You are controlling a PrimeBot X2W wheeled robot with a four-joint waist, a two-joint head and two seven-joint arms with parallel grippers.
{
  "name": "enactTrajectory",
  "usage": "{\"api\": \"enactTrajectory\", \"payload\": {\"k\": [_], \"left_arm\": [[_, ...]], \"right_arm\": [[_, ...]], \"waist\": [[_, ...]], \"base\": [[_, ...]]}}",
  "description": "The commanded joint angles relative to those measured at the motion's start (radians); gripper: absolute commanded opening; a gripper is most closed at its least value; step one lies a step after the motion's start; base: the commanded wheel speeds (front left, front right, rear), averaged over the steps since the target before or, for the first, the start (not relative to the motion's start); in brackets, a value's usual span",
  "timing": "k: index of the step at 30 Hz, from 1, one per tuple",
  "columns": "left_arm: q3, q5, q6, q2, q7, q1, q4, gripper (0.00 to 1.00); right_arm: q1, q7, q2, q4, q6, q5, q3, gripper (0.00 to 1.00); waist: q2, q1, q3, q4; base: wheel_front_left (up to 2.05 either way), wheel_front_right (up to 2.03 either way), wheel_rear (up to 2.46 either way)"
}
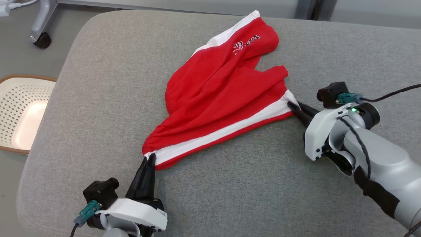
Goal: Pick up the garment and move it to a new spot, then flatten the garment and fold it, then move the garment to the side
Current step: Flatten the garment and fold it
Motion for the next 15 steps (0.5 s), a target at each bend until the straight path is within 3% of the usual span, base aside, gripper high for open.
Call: {"api": "enactTrajectory", "payload": {"k": [1, 9, 15], "left_arm": [[0.009, 0.009, -0.002, 0.005, -0.004, -0.012, -0.006, 0.00], [0.084, 0.048, -0.045, 0.018, -0.004, -0.006, -0.107, 0.00], [0.083, 0.062, -0.068, 0.056, -0.005, -0.003, -0.230, 0.00]], "right_arm": [[-0.009, -0.019, -0.013, -0.005, 0.000, 0.012, 0.002, 0.00], [0.010, -0.092, -0.106, -0.122, -0.001, 0.104, -0.073, 0.00], [0.077, -0.093, -0.198, -0.275, -0.002, 0.035, -0.267, 0.00]], "waist": [[0.0000, 0.0000, -0.009, -0.010], [0.0000, 0.0000, -0.065, -0.089], [0.0000, 0.0000, -0.100, -0.187]], "base": [[0.00, 0.00, 0.00], [0.00, 0.00, 0.00], [0.00, 0.00, 0.00]]}}
